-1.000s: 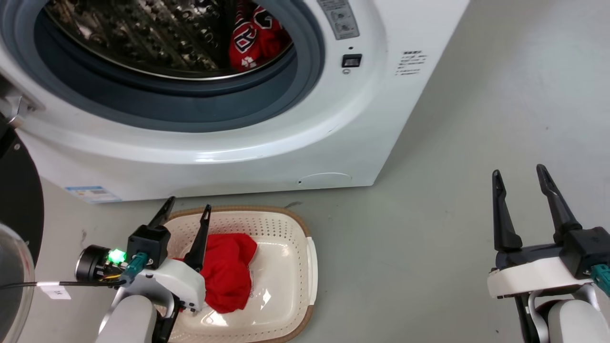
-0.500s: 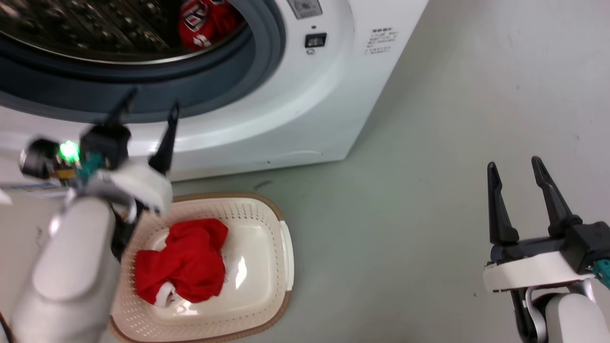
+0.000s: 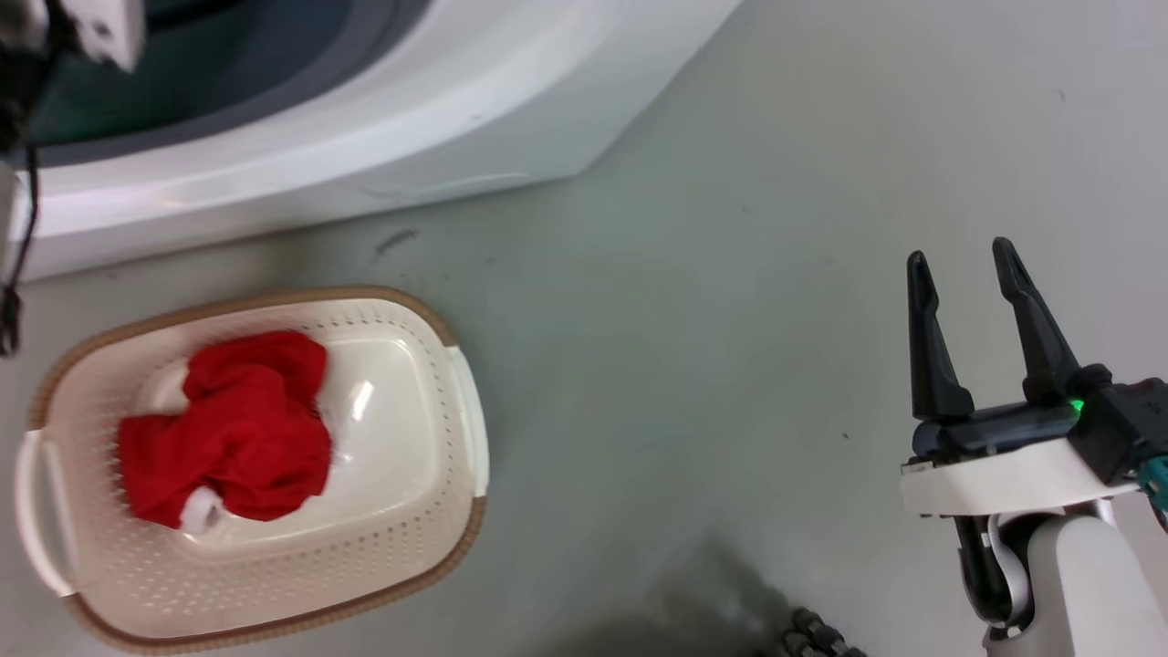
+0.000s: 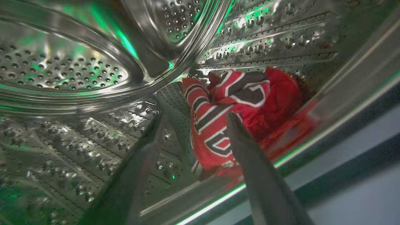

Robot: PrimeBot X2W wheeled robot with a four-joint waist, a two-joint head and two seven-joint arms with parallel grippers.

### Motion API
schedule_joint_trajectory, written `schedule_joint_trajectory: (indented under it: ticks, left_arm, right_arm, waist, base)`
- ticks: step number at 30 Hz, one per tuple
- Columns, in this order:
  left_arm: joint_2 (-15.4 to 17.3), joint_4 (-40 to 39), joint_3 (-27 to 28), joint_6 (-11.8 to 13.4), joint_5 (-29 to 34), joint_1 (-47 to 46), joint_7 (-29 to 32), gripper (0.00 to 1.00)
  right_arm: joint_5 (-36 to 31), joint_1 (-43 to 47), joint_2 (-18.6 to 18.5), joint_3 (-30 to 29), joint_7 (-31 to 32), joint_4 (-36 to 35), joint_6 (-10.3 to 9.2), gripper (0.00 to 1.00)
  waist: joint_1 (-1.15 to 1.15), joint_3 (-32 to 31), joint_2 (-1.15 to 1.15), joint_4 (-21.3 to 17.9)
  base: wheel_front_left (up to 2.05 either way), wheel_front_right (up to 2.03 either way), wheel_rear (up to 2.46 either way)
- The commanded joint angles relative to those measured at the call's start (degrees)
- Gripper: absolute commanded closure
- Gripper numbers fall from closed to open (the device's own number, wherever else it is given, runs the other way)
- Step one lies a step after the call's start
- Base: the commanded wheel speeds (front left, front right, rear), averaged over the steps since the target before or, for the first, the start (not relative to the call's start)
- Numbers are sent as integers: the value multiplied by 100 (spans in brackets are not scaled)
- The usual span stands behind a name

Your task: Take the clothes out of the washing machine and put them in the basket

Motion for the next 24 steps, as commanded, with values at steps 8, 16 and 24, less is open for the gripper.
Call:
schedule_joint_trajectory:
  ticks: [8,16,24]
  left_arm:
    - [452,681,-862,-5,-654,-1435,1295,0]
    - [819,857,-1387,-6,-961,-2160,1975,0]
    - [876,1050,-1666,-6,-1111,-2328,2015,100]
  right_arm:
    - [353,-247,10,341,-12,-72,-5,0]
    - [527,-276,10,558,-12,-93,-5,0]
    - [588,-300,9,610,-12,-98,-6,0]
  waist:
    - [-1,859,0,-654]
    - [-1,1205,0,-911]
    - [-1,1285,0,-965]
  base:
    - [0,0,0]
    - [0,0,0]
    - [0,0,0]
